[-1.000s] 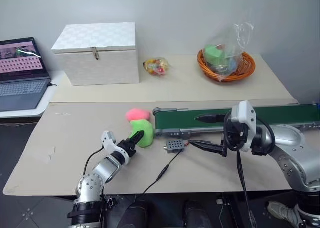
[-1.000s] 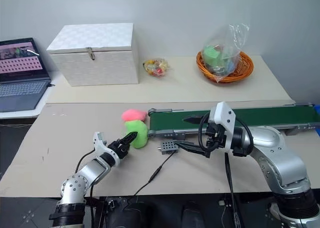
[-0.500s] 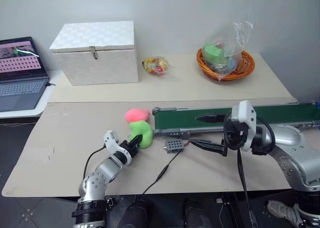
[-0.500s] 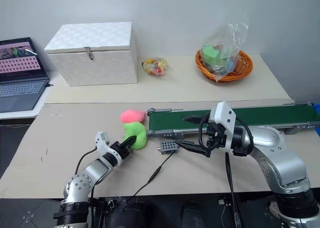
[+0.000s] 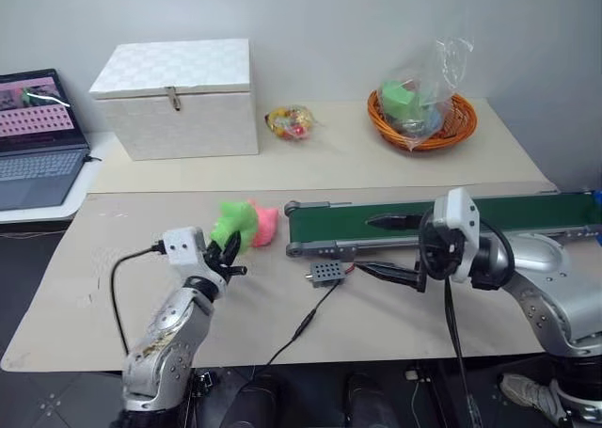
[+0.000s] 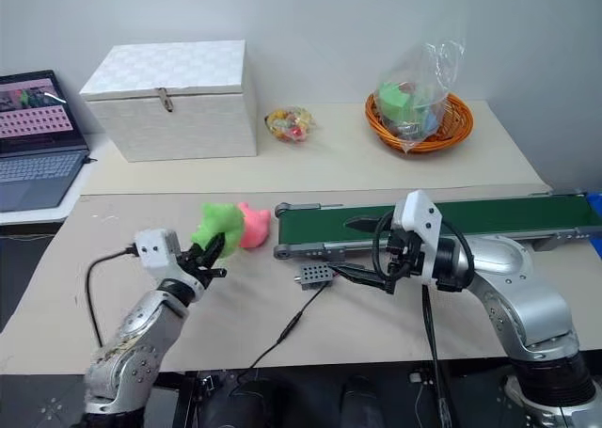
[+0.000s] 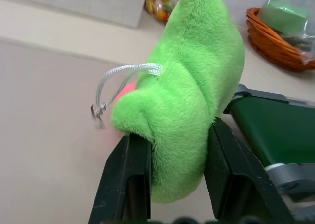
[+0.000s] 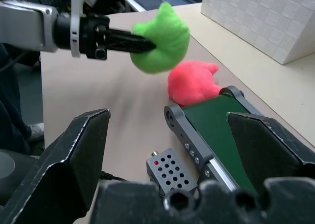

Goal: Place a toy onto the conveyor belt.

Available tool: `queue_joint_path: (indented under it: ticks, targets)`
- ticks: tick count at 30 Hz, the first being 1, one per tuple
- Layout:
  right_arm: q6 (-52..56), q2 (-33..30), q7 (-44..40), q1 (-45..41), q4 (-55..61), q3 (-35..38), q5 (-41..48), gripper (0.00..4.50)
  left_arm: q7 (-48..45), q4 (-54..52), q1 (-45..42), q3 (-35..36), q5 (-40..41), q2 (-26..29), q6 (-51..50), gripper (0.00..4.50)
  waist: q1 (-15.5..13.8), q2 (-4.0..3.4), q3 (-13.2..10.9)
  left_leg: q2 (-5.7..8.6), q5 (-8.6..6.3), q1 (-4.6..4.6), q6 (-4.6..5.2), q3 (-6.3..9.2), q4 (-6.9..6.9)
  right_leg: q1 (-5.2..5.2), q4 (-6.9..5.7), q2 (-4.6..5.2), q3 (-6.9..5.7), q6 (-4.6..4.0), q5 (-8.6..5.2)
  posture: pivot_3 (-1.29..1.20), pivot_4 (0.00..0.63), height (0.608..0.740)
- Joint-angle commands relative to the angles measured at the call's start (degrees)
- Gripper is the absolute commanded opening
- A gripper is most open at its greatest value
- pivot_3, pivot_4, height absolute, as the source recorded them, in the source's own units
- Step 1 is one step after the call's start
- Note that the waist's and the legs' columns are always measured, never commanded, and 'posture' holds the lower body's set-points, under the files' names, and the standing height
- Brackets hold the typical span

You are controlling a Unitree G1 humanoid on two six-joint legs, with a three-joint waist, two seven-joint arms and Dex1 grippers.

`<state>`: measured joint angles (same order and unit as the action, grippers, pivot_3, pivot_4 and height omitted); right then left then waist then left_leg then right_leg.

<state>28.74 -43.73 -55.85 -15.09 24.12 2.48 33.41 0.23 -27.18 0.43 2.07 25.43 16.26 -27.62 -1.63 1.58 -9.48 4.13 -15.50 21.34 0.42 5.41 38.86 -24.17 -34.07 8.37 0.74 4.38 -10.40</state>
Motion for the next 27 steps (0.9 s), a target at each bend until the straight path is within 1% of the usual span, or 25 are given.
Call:
queue_joint_path:
  ticks: [1,2,3,4,5,6,7,11,15,18,20,23,25,26,27]
  targets:
    - [-1.63,0.48,-0.35,-1.4,0.62,0.38,-0.04,4.5,-1.68,-2.49,-6.07,-7.76,-16.57,7.75,4.57,1.43,-0.22,0.0,-0.01,0.01,0.0,0.0,0.0,-0.09,0.0,0.0,-0.01,0.0,-0.03,0.0,0.0,0.0,0.15,0.74]
    - [-1.61,0.72,-0.25,-1.63,0.53,0.29,-0.16,4.5,-1.82,-0.49,-9.19,-11.51,-23.85,10.86,6.5,1.43,-0.32,0.0,-0.01,0.02,0.0,0.01,0.0,-0.24,0.0,-0.01,-0.01,-0.01,-0.04,0.0,0.0,0.0,0.15,0.74]
    - [-1.64,0.96,-0.11,-1.77,0.49,0.18,-0.27,4.5,-1.67,2.61,-13.2,-16.38,-33.5,14.51,10.07,1.43,-0.64,0.0,-0.01,0.01,0.0,0.02,0.0,-0.3,0.01,-0.01,-0.01,-0.01,-0.06,0.0,0.0,0.0,0.15,0.74]
    - [-1.63,1.25,0.07,-1.93,0.49,-0.01,-0.4,4.5,-1.41,5.85,-16.69,-20.08,-40.94,17.02,14.16,1.43,-0.66,0.0,-0.01,0.02,0.01,0.02,-0.01,-0.37,0.01,0.01,-0.01,-0.01,-0.07,-0.01,0.01,0.0,0.15,0.74]
    - [-1.66,1.51,0.24,-1.97,0.55,-0.18,-0.56,4.5,-0.64,9.72,-20.17,-23.15,-46.57,18.36,18.52,1.43,-0.66,0.0,-0.01,0.01,0.01,0.02,-0.01,-0.42,0.0,0.0,0.03,-0.01,-0.06,0.0,0.01,0.0,0.15,0.74]
    - [-1.63,1.79,0.43,-2.05,0.61,-0.32,-0.68,4.5,0.42,13.44,-23.02,-25.41,-50.79,19.15,22.57,1.43,-0.65,0.0,-0.01,0.01,0.01,0.03,-0.01,-0.47,-0.01,0.0,0.04,-0.01,-0.04,0.0,0.02,0.0,0.15,0.74]
    - [-1.61,1.98,0.54,-2.11,0.65,-0.41,-0.76,4.5,1.21,16.02,-24.68,-26.47,-53.09,19.27,25.31,1.43,-0.62,0.0,-0.01,0.01,-0.01,0.03,0.02,-0.51,-0.01,0.0,0.07,-0.01,-0.01,0.01,0.02,0.0,0.15,0.74]
    - [-1.75,2.55,1.07,-2.03,0.86,-0.32,-0.78,4.5,8.69,34.55,-33.91,-35.32,-68.87,21.46,42.62,1.43,-0.16,0.01,-0.01,-0.01,-0.05,0.04,0.08,-0.54,-0.1,-0.17,0.05,0.0,0.05,0.03,0.03,0.0,0.15,0.74]
    - [-1.6,2.74,1.77,-1.49,1.71,-0.03,-0.43,4.5,15.01,48.54,-39.45,-39.39,-75.74,20.95,52.91,1.43,0.39,0.03,-0.03,-0.02,-0.04,0.16,0.06,-0.54,-0.23,-0.34,0.07,-0.01,0.05,0.03,0.03,0.0,0.15,0.74]
    - [-1.48,2.8,2.36,-0.92,2.35,0.36,-0.23,4.5,18.23,55.63,-42.42,-41.28,-79.66,19.72,57.19,1.43,0.43,0.03,-0.03,0.02,-0.04,0.49,0.07,-0.53,-0.06,-0.57,0.04,0.01,0.04,0.08,0.05,0.0,0.15,0.74]
    - [-1.37,2.76,2.74,-0.5,2.78,0.67,-0.07,4.5,20.13,59.15,-44.02,-42.5,-81.99,18.97,59.25,1.43,0.32,0.03,-0.03,0.04,-0.03,0.67,0.07,-0.54,0.05,-0.72,-0.01,0.01,0.04,0.12,0.09,0.0,0.15,0.74]
    - [-1.4,2.55,3.05,-0.1,2.94,0.89,-0.05,4.5,22.2,61.52,-45.25,-42.54,-83.15,17.92,61.68,1.43,0.38,0.03,-0.03,0.05,-0.03,0.72,0.07,-0.57,0.09,-0.74,-0.03,0.01,0.04,0.17,0.13,0.0,0.15,0.74]
    - [-1.37,2.51,3.16,-0.08,3.01,0.93,0.02,4.5,22.48,62.47,-45.46,-41.94,-82.8,17.51,62.9,1.97,0.64,0.03,-0.03,0.05,-0.03,0.72,0.07,-0.58,0.09,-0.74,-0.05,0.01,0.05,0.17,0.14,0.0,0.15,0.74]
    - [-1.38,2.5,3.17,-0.08,3.0,0.94,0.05,4.5,22.22,62.92,-45.48,-41.63,-82.44,17.32,63.4,2.08,0.8,0.03,-0.03,0.04,-0.03,0.71,0.07,-0.59,0.09,-0.76,-0.07,0.01,0.05,0.17,0.15,0.0,0.15,0.74]
    - [-1.38,2.49,3.18,-0.08,2.99,0.96,0.08,4.5,22.03,63.25,-45.5,-41.4,-82.23,17.19,63.77,2.56,0.94,0.03,-0.03,0.03,-0.02,0.7,0.06,-0.59,0.09,-0.76,-0.1,0.01,0.05,0.17,0.15,0.0,0.15,0.74]
